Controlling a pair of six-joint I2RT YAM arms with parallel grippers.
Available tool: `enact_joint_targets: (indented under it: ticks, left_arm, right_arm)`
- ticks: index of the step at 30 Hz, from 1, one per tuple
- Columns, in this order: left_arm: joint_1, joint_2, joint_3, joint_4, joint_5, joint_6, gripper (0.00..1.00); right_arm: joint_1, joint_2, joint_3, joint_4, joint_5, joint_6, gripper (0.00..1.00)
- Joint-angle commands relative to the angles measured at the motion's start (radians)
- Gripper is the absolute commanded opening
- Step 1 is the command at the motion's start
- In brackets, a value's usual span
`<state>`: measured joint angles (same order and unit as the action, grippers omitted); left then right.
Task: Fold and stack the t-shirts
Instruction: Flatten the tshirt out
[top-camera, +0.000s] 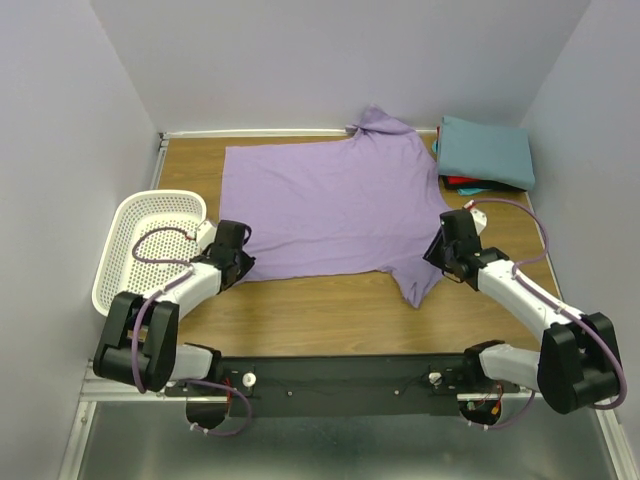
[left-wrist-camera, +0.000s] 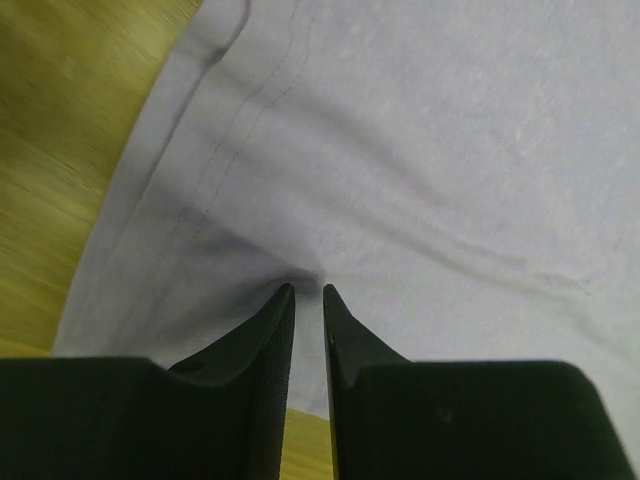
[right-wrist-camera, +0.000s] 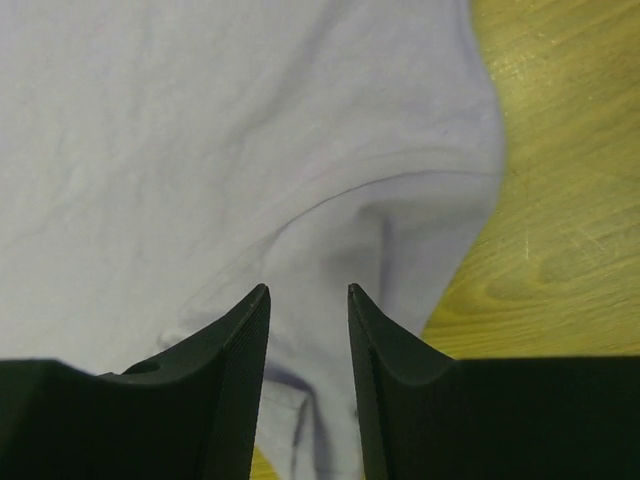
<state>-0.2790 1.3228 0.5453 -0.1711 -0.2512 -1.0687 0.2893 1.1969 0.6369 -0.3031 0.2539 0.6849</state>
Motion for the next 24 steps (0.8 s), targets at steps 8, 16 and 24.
enact_joint_targets:
  ticks: [8, 16, 24]
  left_arm:
    - [0.184, -0.033, -0.022, -0.024, -0.01, 0.156, 0.26]
    - [0.123, -0.131, 0.028, -0.002, 0.033, 0.234, 0.27]
    - [-0.184, -0.148, 0.146, 0.031, 0.01, 0.259, 0.29]
  right_arm:
    - [-0.055, -0.031, -0.037, -0.073, -0.025, 0.07, 0.48]
    - [-0.052, -0.062, -0.15, -0.053, -0.214, 0.128, 0.45]
    - [-0.045, -0.175, -0.241, -0.068, -0.226, 0.214, 0.46]
